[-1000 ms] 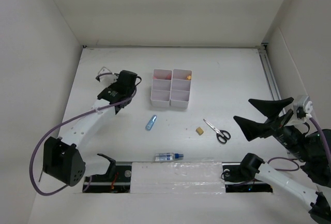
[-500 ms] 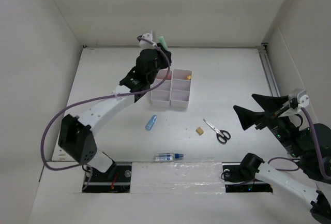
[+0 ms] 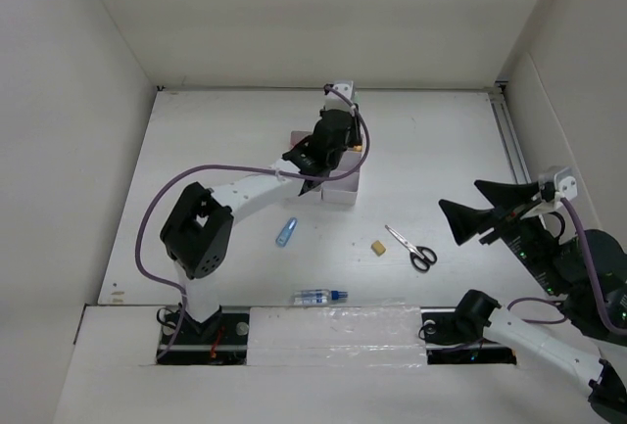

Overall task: Sort the stationery into containers
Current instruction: Place the stationery in the storage box.

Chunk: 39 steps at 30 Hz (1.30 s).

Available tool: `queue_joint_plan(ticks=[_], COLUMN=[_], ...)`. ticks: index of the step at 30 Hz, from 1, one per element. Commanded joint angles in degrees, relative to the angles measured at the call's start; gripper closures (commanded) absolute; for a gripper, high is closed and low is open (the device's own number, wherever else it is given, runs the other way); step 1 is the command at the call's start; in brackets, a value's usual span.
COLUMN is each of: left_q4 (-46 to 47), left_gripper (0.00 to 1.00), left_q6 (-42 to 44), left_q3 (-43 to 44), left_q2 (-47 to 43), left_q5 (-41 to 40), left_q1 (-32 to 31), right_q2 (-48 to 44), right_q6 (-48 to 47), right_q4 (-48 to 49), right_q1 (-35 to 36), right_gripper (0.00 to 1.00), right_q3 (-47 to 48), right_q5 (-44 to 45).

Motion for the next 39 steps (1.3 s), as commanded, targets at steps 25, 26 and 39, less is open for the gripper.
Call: queue_joint_plan(ticks=[25,26,39], left_q4=[7.1,7.1,9.6], left_gripper=[1.0,1.0,0.95], left_q6=[2.7,2.7,1.6], left_q3=[-1.1,-1.1,-4.9], left_q2=[3.9,3.9,4.4], left_q5=[-14.4,-14.4,-14.4], left_q1=[-1.2,-1.2,-1.2], right_q2=[0.9,0.9,1.4], right_q6=[0.1,0.1,0.1], right_q4=[1.2,1.2,1.2], right_q1=[0.4,0.4,0.4], right_gripper=[0.0,0.0,0.0], right_q3=[-1.3,-1.8,-1.8], right_q5=[-1.6,-1.6,-1.6])
